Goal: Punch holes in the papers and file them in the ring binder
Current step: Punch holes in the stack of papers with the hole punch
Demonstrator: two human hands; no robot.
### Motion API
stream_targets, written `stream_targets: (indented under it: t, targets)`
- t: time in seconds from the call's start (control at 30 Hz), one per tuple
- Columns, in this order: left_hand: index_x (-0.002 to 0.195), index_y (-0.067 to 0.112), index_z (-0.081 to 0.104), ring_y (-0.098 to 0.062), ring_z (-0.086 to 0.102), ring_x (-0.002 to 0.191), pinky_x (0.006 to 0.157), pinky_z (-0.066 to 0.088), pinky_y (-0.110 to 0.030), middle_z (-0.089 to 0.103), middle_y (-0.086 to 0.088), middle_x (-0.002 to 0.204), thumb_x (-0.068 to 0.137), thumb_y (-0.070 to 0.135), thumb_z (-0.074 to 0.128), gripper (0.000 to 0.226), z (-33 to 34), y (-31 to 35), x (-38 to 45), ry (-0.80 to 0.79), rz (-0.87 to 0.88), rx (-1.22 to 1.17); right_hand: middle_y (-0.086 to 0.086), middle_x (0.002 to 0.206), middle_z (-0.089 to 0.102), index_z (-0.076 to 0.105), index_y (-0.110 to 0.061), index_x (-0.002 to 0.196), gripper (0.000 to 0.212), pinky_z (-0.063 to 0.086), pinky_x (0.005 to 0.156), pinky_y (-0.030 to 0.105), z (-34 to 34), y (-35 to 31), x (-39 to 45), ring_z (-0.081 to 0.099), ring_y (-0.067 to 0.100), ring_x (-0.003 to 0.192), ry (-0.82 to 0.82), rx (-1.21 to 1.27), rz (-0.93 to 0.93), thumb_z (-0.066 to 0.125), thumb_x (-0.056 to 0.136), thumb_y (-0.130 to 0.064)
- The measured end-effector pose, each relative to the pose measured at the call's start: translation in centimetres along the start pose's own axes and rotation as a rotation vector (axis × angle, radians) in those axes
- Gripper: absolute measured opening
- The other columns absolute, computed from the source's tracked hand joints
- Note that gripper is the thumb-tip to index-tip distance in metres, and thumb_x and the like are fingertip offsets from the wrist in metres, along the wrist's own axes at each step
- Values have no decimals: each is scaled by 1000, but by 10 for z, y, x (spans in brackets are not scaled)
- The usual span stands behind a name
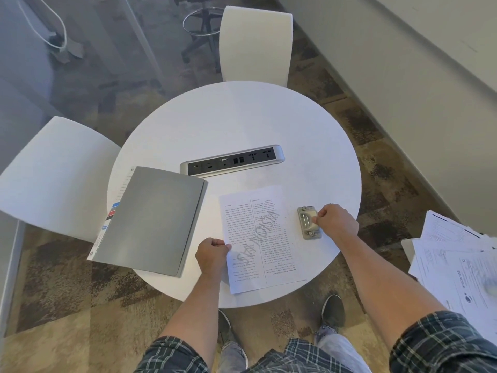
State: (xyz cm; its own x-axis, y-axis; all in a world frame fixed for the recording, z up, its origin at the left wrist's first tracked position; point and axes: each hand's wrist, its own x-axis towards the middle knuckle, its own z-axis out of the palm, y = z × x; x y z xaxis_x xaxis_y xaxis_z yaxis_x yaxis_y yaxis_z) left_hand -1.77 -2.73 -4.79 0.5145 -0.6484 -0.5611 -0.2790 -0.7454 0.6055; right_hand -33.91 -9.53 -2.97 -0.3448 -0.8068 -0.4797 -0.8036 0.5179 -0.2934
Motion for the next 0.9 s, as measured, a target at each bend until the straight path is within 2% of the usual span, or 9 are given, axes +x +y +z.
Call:
stream_targets:
  t: [0.13,0.2,0.3,0.4,0.53,0.67,0.73,0.8,0.9]
  targets:
    - [93,6,71,-28,70,92,78,54,-34,74,-6,96,82,12,84,18,-4,-6,3,-12,-4,-9,1,108,65,56,-24,118,33,55,68,36,9,-9,-16,69,24,82,166,-97,-116,70,89,-34]
    - [92,8,71,-29,72,94,85,58,-38,75,-7,97,82,11,84,17,-5,-8,4,-18,-16,-23,1,114,61,55,-25,119,31,57,69,39,17,-16,-28,69,24,82,238,-104,-247,66,91,-25]
    - [94,8,72,-30,73,96,92,60,-45,76,-8,100,83,10,82,16,-2,-6,4,-59,-24,-78,-14,111,67,61,-34,119,25,57,83,38,32,-30,-45,68,13,93,38,-8,-404,65,94,-33]
    - [95,8,74,-29,73,96,91,61,-44,77,-8,99,83,9,78,12,3,0,0,-101,-11,-149,-19,115,71,61,-38,132,38,54,89,34,51,-43,-64,65,7,98,-227,19,-505,63,95,-49]
    - [93,7,76,-26,73,82,79,61,-37,79,-13,97,85,-1,70,13,8,12,-8,-197,45,-321,-13,134,66,55,-35,142,57,47,105,38,73,-56,-82,62,13,121,-352,220,-406,55,93,-63]
    - [98,1,77,-28,75,80,74,64,-34,80,-18,97,85,-4,68,17,9,31,-16,-347,73,-448,-13,136,61,52,-40,144,82,45,97,34,77,-65,-91,65,11,117,-465,421,-361,48,78,-87]
    - [101,1,76,-28,76,79,72,64,-32,79,-20,96,86,-3,70,17,10,39,-20,-433,67,-493,-17,131,63,52,-44,142,84,48,94,31,74,-71,-95,70,2,104,-534,520,-368,49,73,-92]
    - [103,1,75,-25,76,75,68,63,-30,78,-18,92,87,-1,72,17,11,44,-23,-492,50,-548,-16,122,68,55,-45,133,76,52,88,28,71,-77,-97,72,-2,93,-573,588,-398,52,73,-91]
    - [109,0,73,-24,75,72,72,64,-34,77,-16,89,88,1,74,21,13,48,-25,-513,19,-590,-9,111,74,55,-37,131,65,56,82,29,69,-82,-95,74,6,93,-577,673,-381,61,79,-75]
